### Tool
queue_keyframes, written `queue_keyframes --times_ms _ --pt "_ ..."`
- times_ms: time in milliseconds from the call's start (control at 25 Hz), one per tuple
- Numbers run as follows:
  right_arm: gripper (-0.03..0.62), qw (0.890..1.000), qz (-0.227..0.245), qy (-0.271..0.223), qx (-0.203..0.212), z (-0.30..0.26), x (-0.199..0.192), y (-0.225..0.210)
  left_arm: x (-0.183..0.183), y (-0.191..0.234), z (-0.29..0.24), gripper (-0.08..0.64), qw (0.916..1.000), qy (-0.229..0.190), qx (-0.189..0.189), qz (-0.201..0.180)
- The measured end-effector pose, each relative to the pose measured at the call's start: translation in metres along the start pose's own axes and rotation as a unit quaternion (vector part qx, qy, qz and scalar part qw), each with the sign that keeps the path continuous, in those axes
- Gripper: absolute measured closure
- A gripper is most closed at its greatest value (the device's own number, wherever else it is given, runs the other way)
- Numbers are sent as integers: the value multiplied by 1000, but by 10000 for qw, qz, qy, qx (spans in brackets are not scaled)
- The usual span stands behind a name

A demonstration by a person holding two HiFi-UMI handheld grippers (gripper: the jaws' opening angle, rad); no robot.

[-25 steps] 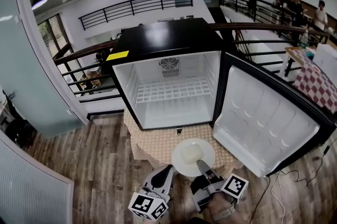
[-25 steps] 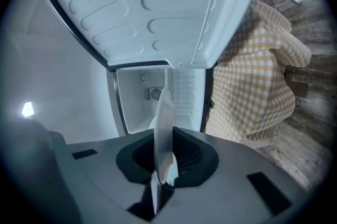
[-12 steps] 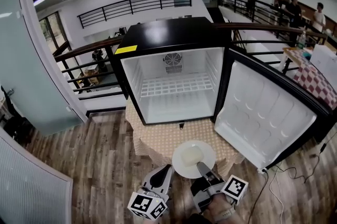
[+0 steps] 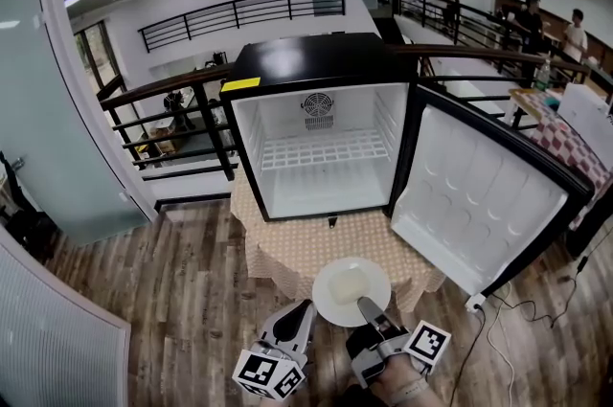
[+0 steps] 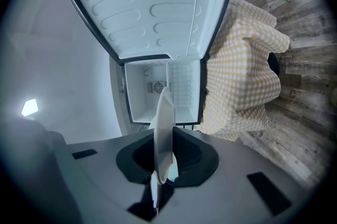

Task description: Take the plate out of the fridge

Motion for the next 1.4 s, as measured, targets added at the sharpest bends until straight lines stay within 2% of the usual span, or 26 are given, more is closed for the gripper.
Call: queue_keyframes --times_ms 680,1400 --pt "539 9998 -8 -212 69 32 -47 -6 -22 -8 41 549 9998 40 -209 35" --pt "540 10000 -18 -69 17 54 -50 -7 -24 -28 51 549 9999 -56 -57 129"
Point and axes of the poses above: the fingertips, and each gripper's own axes: z backward along the fingers, y to its left, x out of its top, the point moved 3 cm from there along z, backward along the fingers, and after that the axes turned 13 degrees about y, right-handed, at the moved point
